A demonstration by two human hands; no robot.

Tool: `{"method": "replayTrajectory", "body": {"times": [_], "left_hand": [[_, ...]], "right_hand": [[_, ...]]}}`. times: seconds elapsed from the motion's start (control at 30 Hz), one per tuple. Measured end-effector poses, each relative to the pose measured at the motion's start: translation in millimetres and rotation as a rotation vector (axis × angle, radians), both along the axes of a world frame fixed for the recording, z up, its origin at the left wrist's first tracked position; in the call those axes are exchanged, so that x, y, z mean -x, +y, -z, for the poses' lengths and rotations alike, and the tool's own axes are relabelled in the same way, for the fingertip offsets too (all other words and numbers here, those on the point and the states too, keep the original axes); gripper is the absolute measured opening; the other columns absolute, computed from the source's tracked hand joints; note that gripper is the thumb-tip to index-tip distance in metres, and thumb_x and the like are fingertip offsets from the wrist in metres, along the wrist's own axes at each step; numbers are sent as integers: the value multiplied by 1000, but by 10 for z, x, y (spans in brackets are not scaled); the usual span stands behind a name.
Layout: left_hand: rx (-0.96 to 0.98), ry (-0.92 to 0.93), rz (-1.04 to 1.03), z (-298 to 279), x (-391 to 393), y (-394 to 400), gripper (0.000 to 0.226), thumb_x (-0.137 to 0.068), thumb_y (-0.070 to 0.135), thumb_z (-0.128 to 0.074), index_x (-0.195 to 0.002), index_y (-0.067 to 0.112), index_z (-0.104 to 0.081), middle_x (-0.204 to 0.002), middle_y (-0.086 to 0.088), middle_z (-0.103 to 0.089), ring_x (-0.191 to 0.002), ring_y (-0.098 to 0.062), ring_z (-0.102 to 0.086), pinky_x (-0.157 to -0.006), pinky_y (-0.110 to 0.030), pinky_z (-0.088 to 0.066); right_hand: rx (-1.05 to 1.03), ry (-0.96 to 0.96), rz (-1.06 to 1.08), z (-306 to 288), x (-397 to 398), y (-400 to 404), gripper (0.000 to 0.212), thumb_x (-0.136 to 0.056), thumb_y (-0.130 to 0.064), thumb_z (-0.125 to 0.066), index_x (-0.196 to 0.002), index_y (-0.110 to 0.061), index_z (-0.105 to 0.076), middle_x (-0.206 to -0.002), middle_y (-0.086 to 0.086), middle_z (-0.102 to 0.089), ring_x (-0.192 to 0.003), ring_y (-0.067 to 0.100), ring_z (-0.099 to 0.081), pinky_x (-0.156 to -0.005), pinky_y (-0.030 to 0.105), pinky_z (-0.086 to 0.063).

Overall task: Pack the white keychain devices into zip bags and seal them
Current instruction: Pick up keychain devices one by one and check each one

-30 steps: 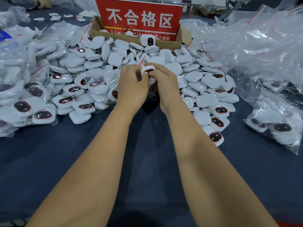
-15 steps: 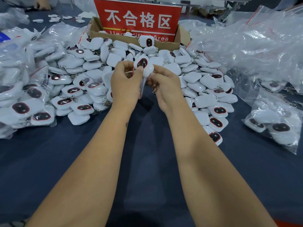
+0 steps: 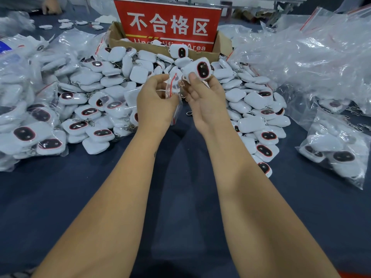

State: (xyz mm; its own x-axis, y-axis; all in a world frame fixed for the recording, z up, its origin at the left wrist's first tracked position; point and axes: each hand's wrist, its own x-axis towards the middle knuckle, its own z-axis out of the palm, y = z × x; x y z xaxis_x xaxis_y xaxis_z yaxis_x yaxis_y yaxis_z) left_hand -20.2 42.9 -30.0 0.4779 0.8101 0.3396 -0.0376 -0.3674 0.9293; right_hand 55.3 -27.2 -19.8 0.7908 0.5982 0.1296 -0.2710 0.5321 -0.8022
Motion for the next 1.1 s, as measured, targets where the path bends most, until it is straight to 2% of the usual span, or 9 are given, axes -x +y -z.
{"method": "replayTrajectory", "body": {"times": [0.13,0.27,0.4,0.53,0.63,0.77,0.87,0.93,1.1], "left_hand": [[50,-47,-37,-5,8,1,24,-92,15,-60,-114,25,-63,-95,11,-63,-86,-6,-61,-76,-17,-50],[119,-200,-136,-59,41,5,29,-87,6,-58,-101,31,-61,-88,11,-61,-74,-4,-59,-68,-15,-49],[-24,-247,-140,-113,85,-52,21,-84,12,-66,-94,30,-63,-84,17,-64,-75,5,-60,-72,-12,-48],[-26,-287,-186,-128,113,-58,14,-87,14,-67,-94,25,-70,-88,12,-72,-86,-2,-68,-83,-23,-56],[65,-383,-192,-146,135,12,16,-92,8,-60,-102,12,-71,-98,-1,-74,-95,-11,-70,-89,-26,-55],[60,-432,-75,-150,149,-18,24,-95,10,-47,-94,19,-69,-90,9,-72,-95,-11,-68,-83,-25,-53],[6,-424,-90,-140,149,-8,23,-93,9,-46,-91,16,-67,-86,4,-70,-90,-13,-67,-83,-26,-51],[20,-399,-145,-140,155,27,21,-91,8,-47,-90,15,-67,-85,5,-69,-89,-8,-65,-83,-21,-49],[231,-134,34,-87,167,65,16,-92,38,-53,-104,33,-63,-110,9,-66,-107,-8,-62,-98,-34,-50]], "right_hand": [[180,-181,105,36,70,20,16,-91,8,-61,-99,-4,-54,-95,18,-62,-91,28,-62,-93,46,-55],[519,-588,303,116,102,53,17,-86,-9,-71,-81,-21,-60,-84,-3,-60,-76,8,-55,-72,27,-50],[715,-1014,360,230,133,108,15,-93,-16,-64,-105,-10,-69,-127,13,-47,-118,28,-42,-100,37,-38],[584,-650,-68,97,285,109,29,-94,-34,-53,-89,-63,-58,-133,-5,-31,-135,27,-37,-110,50,-38],[603,-724,-146,112,261,98,19,-91,-21,-57,-91,-39,-63,-123,-4,-41,-111,13,-56,-96,37,-50],[571,-677,65,158,157,99,28,-98,-10,-53,-72,-17,-60,-70,2,-59,-64,15,-54,-64,31,-46],[376,-402,214,63,98,58,15,-88,-5,-69,-85,-20,-67,-83,5,-68,-74,14,-59,-72,31,-51],[206,-173,223,20,40,20,30,-81,2,-74,-94,-22,-62,-90,13,-72,-73,19,-63,-71,33,-53],[-35,150,-1,-80,-53,-55,48,-90,7,-57,-136,3,-44,-109,26,-62,-79,25,-63,-70,31,-53]]}}
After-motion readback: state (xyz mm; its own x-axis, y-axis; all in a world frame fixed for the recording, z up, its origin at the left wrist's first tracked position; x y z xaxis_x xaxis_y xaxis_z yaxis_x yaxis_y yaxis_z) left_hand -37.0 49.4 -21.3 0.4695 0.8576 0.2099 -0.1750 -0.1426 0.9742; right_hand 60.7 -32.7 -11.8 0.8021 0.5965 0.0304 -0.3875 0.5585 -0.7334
